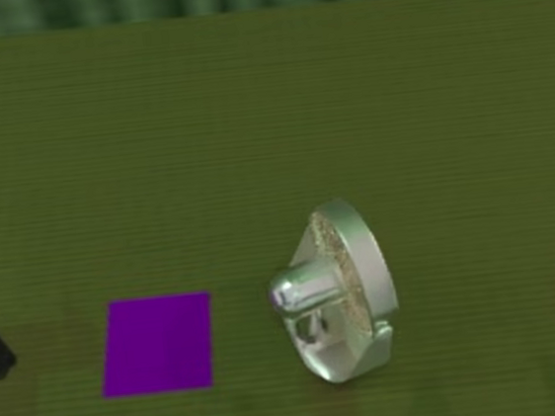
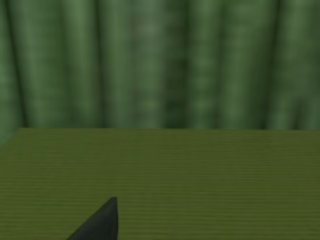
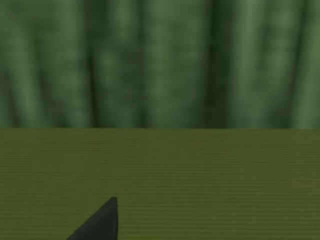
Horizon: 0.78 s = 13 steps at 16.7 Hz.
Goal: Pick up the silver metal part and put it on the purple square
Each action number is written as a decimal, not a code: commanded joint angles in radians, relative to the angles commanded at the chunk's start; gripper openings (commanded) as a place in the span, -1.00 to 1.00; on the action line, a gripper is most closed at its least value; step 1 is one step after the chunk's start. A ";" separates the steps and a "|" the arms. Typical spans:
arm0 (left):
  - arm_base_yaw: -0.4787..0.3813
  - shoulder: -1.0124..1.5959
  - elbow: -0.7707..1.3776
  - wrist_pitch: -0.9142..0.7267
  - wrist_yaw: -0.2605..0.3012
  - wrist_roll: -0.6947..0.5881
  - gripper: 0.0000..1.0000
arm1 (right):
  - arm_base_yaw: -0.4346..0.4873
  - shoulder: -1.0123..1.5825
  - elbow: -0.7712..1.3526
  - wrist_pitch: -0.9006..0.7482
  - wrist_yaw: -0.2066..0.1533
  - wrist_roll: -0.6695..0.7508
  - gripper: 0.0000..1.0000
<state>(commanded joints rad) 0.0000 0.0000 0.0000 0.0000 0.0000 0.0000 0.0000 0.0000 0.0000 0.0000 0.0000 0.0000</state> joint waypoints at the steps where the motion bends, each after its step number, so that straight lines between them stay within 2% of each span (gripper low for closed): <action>1: 0.000 0.000 0.000 0.000 0.000 0.000 1.00 | 0.000 0.000 0.000 0.000 0.000 0.000 1.00; 6: -0.040 0.096 0.074 -0.077 0.015 -0.019 1.00 | 0.000 0.000 0.000 0.000 0.000 0.000 1.00; 13: -0.230 0.576 0.472 -0.454 0.058 -0.172 1.00 | 0.000 0.000 0.000 0.000 0.000 0.000 1.00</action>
<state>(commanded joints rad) -0.2299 0.5763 0.4723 -0.4539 0.0576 -0.1724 0.0000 0.0000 0.0000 0.0000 0.0000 0.0000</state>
